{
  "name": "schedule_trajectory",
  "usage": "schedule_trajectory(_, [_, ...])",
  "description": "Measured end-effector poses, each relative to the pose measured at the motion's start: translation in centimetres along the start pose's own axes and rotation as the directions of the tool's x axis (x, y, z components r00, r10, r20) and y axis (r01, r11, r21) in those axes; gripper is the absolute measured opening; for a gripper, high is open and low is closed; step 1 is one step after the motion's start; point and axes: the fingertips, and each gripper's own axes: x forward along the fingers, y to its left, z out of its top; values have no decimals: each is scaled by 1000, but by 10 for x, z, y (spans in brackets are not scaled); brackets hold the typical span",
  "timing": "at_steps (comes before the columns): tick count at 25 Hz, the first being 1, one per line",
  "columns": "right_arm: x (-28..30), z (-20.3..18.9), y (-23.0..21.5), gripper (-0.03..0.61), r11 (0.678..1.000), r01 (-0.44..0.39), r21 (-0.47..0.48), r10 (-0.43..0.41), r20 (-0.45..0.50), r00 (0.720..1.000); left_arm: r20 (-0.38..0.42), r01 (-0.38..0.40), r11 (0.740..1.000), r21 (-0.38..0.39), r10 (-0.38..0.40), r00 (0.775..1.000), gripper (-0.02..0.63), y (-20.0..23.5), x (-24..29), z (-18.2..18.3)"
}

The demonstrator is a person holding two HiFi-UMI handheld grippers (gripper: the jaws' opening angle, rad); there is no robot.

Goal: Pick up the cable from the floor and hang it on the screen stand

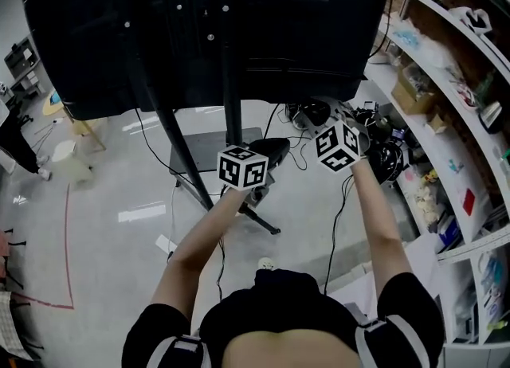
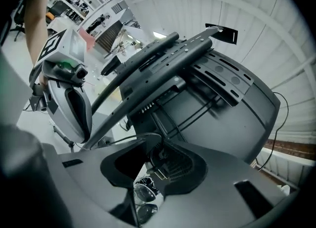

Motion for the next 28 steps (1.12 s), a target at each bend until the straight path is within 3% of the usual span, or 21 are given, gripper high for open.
schedule_trajectory(10, [34, 7, -71, 126, 998, 62, -8, -61, 34, 998, -8, 45, 998, 38, -45, 999, 6, 29, 47, 33])
schedule_trajectory(28, [31, 17, -187, 126, 986, 160, 46, -161, 32, 986, -6, 117, 986, 117, -117, 993, 6, 27, 106, 120])
